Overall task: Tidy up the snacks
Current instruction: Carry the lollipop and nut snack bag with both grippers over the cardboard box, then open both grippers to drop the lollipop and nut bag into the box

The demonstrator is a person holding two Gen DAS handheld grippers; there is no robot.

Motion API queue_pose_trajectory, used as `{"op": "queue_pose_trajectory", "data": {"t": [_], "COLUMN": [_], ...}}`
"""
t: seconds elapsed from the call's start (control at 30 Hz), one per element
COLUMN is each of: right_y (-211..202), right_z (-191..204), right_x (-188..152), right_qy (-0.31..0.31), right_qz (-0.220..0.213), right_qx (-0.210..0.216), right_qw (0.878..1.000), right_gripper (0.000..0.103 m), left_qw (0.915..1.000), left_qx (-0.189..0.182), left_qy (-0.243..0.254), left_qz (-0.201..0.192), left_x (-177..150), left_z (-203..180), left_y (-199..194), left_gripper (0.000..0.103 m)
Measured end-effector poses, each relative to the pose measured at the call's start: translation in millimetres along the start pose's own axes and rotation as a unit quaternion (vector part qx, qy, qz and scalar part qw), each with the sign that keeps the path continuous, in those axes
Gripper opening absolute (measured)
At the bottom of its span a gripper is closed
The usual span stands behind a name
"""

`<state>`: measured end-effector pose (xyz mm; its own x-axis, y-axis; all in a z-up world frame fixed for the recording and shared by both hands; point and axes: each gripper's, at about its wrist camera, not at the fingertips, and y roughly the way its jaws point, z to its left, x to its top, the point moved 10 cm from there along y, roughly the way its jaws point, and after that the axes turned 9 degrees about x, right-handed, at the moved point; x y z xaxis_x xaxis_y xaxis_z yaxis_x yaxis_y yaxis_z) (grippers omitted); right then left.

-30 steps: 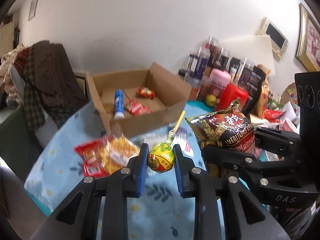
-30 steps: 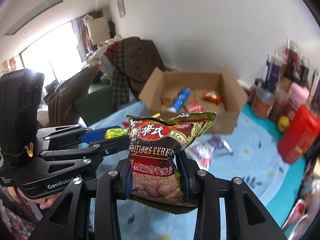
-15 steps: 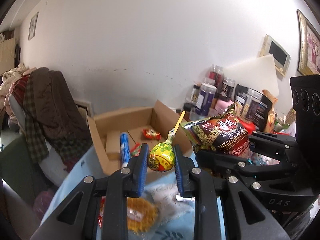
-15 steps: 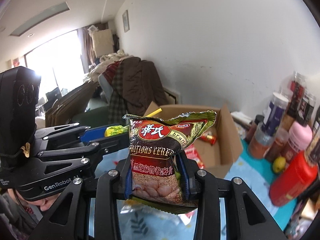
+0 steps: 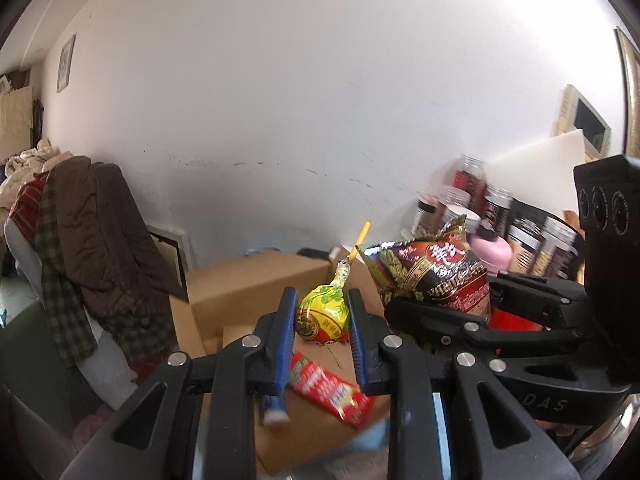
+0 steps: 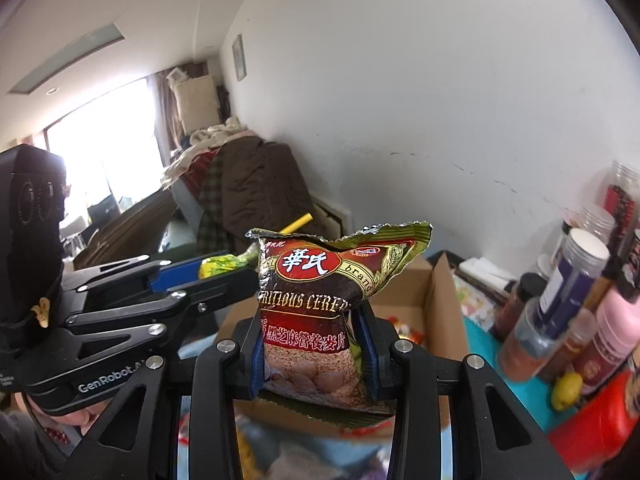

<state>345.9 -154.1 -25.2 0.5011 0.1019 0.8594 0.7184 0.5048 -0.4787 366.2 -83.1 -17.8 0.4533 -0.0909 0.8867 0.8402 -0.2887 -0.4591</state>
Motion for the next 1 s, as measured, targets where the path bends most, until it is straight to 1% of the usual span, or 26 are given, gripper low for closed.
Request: {"op": "queue_pose_trajectory", "data": {"t": [0.17,0.23,0.37,0.47,0.6,0.67,0.73,1.0], "right_y": [25,35,55,70,87,97,106,133], "right_z": [-25,-38,-58,-73,-89,-95,-100,-110], "right_x": [9,12,17,13,2,-7,-13,-34], "right_qy": [0.008,0.011,0.019,0.033,0.044,0.048,0.044,0.058], "right_qz": [0.000,0.001,0.008,0.017,0.031,0.047,0.067,0.114], "right_qx": [0.011,0.010,0.011,0.007,-0.002,-0.002,-0.020,-0.037], "right_qw": [1.000,1.000,1.000,0.999,0.999,0.998,0.997,0.991], "right_gripper": [0.037,0.037,0.037,0.037,0.037,0.037,0.037,0.037], "left_qw": [0.9999,0.9998,0.9993,0.9984,0.9968,0.9959,0.9948,0.9893], "left_qx": [0.013,0.015,0.027,0.040,0.054,0.054,0.058,0.074], "left_qy": [-0.001,-0.006,-0.015,-0.020,-0.020,-0.018,-0.021,-0.017], "left_qz": [0.001,0.009,0.023,0.036,0.056,0.071,0.081,0.125], "left_x": [16,19,20,19,9,1,-7,-30], "left_z": [4,5,9,11,14,14,17,26], "left_y": [34,50,78,99,124,136,146,171], "left_gripper": [0.024,0.024,0.024,0.024,0.024,0.024,0.024,0.024]}}
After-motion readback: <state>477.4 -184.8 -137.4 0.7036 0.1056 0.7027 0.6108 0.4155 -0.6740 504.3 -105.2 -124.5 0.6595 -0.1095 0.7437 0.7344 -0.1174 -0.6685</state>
